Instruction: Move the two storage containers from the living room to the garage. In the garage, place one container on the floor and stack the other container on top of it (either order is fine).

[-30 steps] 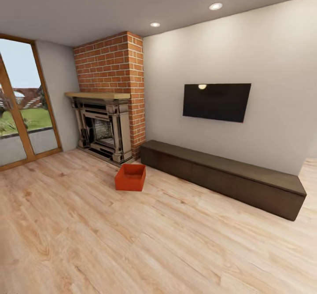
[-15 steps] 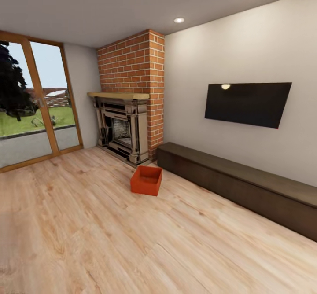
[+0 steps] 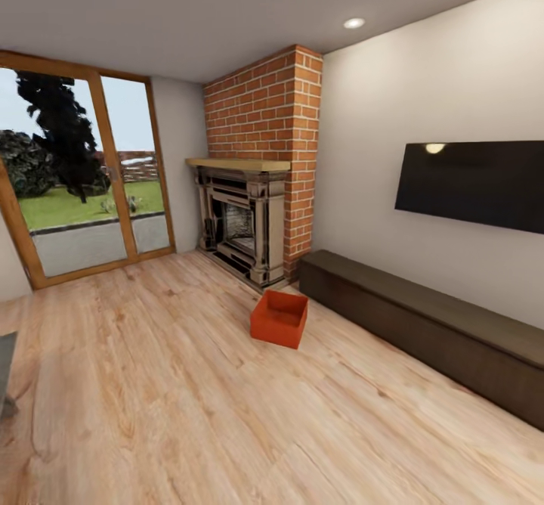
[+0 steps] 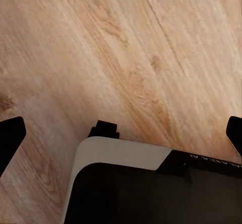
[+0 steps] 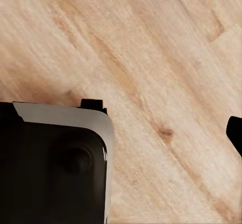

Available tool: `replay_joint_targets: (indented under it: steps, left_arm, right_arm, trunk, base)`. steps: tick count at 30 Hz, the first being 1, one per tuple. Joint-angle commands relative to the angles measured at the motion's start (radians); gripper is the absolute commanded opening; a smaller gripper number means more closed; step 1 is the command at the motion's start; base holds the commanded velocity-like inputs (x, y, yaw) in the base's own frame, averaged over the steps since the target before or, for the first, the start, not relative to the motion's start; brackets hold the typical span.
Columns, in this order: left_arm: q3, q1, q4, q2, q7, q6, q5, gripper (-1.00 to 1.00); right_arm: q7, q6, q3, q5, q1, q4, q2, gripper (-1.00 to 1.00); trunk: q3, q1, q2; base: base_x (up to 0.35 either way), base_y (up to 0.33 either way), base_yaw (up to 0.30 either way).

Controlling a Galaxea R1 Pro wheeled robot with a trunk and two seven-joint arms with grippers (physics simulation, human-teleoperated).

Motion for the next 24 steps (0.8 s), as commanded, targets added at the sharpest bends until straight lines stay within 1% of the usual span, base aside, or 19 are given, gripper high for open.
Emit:
replay_joint_targets:
  steps: [1, 7, 9, 17, 24]
  left_arm:
    - [-0.007, -0.001, 0.001, -0.001, 0.003, -0.003, 0.008, 1.00]
    - [-0.007, -0.001, 0.001, 0.000, 0.003, -0.003, 0.008, 1.00]
    - [-0.007, -0.001, 0.001, -0.001, 0.002, -0.003, 0.008, 1.00]
    - [-0.007, -0.001, 0.001, -0.001, 0.003, -0.003, 0.008, 1.00]
    - [-0.007, -0.001, 0.001, -0.001, 0.003, -0.003, 0.008, 1.00]
  right_arm:
    - [-0.001, -0.005, 0.008, -0.007, -0.001, 0.003, 0.000, 1.00]
    - [-0.001, -0.005, 0.008, -0.007, -0.001, 0.003, 0.000, 1.00]
    - [0.001, -0.005, 0.008, -0.007, -0.001, 0.003, 0.000, 1.00]
    - [0.005, -0.002, 0.003, -0.009, -0.001, 0.002, 0.000, 1.00]
    - [0.007, -0.002, 0.007, -0.009, -0.001, 0.003, 0.000, 1.00]
  trunk:
    - [-0.001, 0.001, -0.001]
    - [-0.001, 0.001, -0.001]
    - [-0.001, 0.001, -0.001]
    - [-0.001, 0.001, -0.001]
    - [-0.001, 0.001, -0.001]
  base:
    - [0.322, 0.000, 0.267]
    - [0.322, 0.000, 0.264]
    - [0.322, 0.000, 0.142]
    - [0.322, 0.000, 0.026]
    - [0.322, 0.000, 0.001]
